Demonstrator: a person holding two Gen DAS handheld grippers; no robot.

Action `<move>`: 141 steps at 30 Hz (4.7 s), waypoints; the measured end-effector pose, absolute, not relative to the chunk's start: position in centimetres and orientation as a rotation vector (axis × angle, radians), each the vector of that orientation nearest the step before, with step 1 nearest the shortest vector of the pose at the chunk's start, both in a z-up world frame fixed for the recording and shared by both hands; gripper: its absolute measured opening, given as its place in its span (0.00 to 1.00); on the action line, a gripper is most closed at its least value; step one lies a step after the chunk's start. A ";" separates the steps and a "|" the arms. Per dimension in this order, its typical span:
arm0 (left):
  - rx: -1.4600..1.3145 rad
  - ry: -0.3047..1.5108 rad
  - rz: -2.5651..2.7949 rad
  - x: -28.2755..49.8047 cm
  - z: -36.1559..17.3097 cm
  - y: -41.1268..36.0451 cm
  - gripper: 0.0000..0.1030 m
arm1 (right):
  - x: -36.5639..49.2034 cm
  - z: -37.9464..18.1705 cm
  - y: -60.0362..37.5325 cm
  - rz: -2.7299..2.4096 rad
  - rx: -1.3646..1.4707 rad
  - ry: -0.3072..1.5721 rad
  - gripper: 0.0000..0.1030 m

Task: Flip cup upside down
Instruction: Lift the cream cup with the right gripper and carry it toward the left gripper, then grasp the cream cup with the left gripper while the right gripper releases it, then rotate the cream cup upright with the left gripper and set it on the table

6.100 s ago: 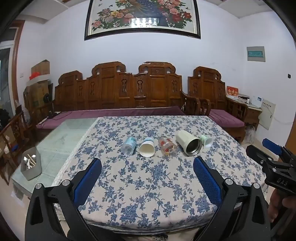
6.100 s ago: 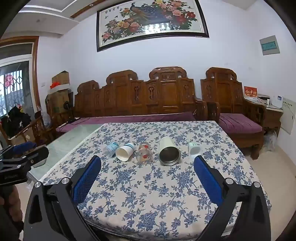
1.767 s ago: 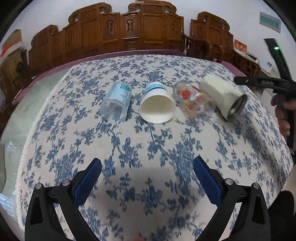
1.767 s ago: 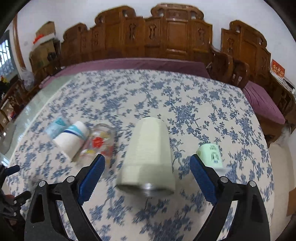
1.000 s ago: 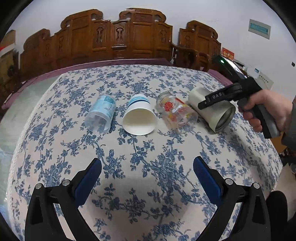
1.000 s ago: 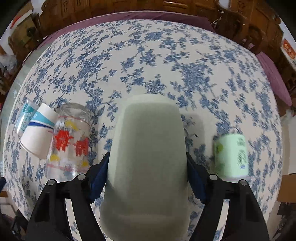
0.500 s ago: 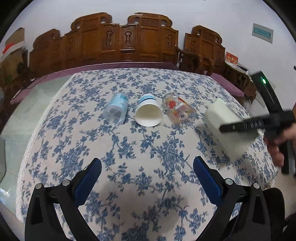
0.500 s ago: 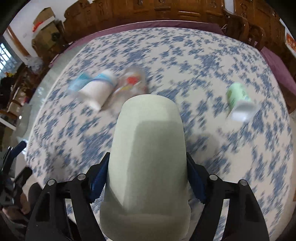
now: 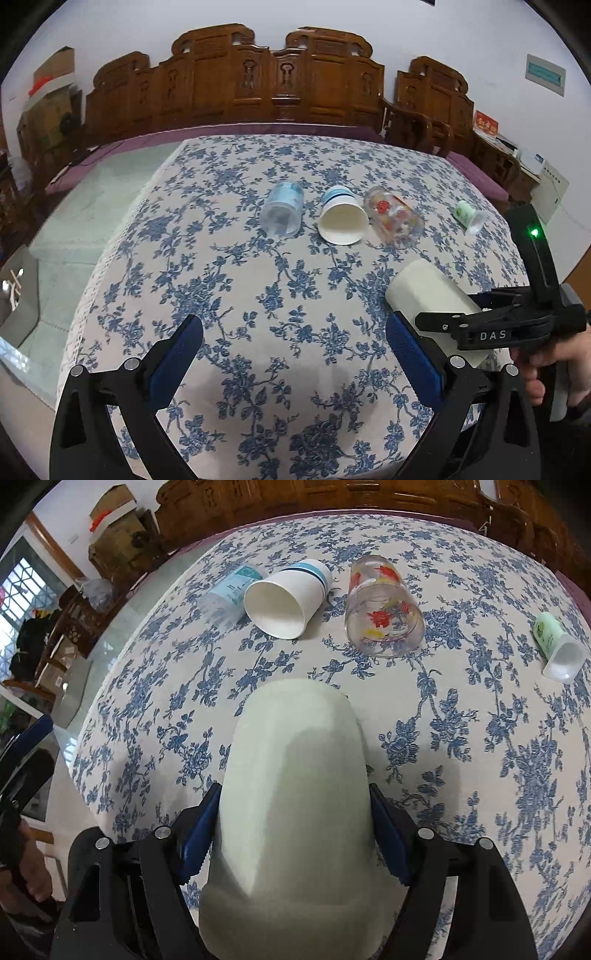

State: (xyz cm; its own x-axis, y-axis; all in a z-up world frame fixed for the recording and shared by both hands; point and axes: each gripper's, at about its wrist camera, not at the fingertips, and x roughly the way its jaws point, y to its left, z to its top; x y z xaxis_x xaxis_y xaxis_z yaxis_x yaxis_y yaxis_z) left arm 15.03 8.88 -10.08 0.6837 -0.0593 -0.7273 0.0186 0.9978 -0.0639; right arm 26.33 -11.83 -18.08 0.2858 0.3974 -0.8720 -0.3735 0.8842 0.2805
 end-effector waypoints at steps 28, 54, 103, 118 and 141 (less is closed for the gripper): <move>-0.208 1.066 -0.142 23.7 -13.2 -0.4 0.89 | 17.5 -14.6 -27.7 0.267 0.110 0.704 0.97; -0.271 1.369 -0.136 28.1 -18.9 -3.4 0.79 | 17.1 -14.5 -27.6 0.332 0.148 0.697 0.98; 0.065 0.915 -0.205 21.1 -10.6 -6.1 0.69 | 17.1 -14.9 -27.3 0.322 0.138 0.702 0.98; -0.024 0.833 -0.175 15.0 -10.6 -2.5 0.92 | 17.0 -15.4 -27.0 0.299 0.111 0.712 0.97; -0.044 0.741 -0.050 7.5 -7.5 1.1 0.92 | 11.4 -10.4 -23.6 0.341 0.085 0.673 0.97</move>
